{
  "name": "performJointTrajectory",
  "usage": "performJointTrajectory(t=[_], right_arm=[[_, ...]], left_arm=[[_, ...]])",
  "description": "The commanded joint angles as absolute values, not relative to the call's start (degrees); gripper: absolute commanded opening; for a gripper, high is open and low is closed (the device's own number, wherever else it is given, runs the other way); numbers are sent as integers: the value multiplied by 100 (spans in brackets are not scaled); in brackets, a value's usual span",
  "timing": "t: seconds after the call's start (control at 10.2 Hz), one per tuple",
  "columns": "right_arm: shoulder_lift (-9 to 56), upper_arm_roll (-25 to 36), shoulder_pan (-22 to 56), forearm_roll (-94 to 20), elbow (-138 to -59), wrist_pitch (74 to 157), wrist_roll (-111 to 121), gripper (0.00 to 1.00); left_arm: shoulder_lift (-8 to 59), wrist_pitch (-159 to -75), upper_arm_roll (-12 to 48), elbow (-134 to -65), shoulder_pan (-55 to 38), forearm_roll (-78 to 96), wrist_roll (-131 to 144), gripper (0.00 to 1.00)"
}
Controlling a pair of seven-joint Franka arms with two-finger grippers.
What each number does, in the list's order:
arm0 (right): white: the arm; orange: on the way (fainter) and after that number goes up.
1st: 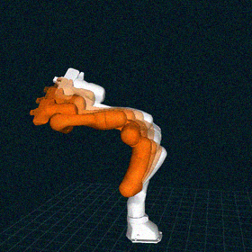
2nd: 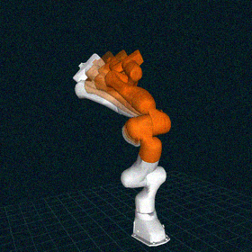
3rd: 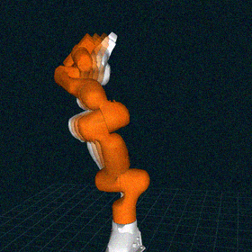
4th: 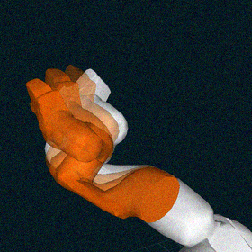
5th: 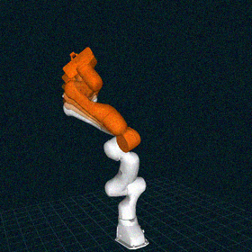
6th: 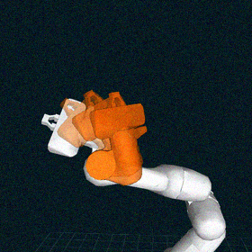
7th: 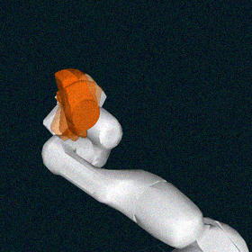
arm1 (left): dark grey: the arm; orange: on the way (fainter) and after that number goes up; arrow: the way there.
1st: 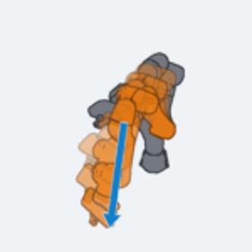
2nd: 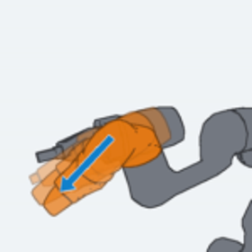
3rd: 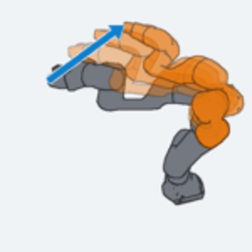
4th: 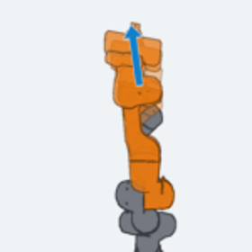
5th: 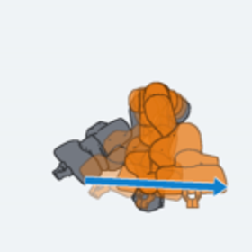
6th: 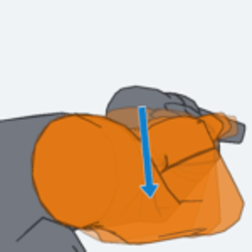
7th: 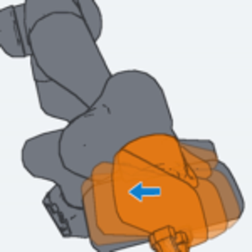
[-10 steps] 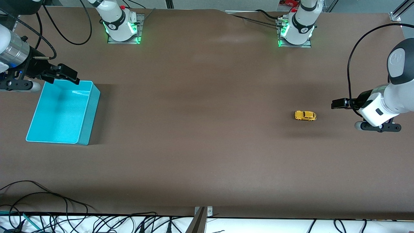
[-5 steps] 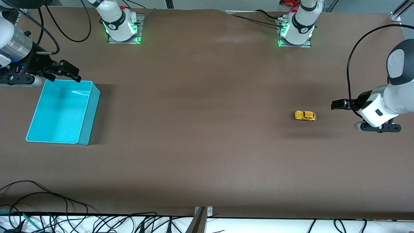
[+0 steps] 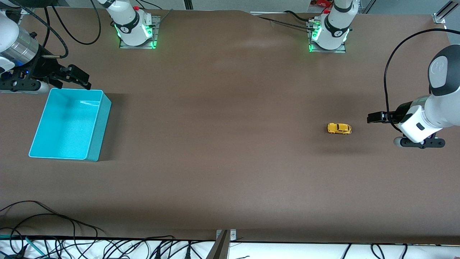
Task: Wind up and store yellow beetle car
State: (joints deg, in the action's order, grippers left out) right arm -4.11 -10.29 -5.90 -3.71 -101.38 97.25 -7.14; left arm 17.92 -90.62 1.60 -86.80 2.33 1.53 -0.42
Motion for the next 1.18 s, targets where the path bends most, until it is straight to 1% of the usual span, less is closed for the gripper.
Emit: performJointTrajectory(t=[0.0,0.2,0.39,0.49,0.59,0.69,0.88,1.08], right_arm=[[-527,-1037,-598,-369,-10222,9809,-773,100],[-527,-1055,-589,-369,-10222,9791,-966,100],[-536,-1029,-476,-352,-10213,9800,-967,100],[-527,-706,-222,-343,-10213,9809,-967,100],[-527,-233,224,-334,-10213,9809,-967,100],[-510,-20,429,-334,-10213,9817,-967,100],[-501,-26,431,-334,-10204,9809,-967,100],[-518,-131,448,-334,-10213,9800,-993,100]], left_arm=[[1775,-9132,141,-8710,202,237,18,100],[1775,-9132,141,-8719,211,237,270,100],[1784,-9132,141,-8719,194,237,1277,100],[1828,-9132,149,-8719,150,237,1849,100],[1846,-9132,149,-8762,141,237,2333,100],[1863,-9141,149,-8789,132,246,2877,100],[1837,-9245,149,-8946,114,246,4300,100],[1785,-9438,220,-9323,132,246,5697,100]])
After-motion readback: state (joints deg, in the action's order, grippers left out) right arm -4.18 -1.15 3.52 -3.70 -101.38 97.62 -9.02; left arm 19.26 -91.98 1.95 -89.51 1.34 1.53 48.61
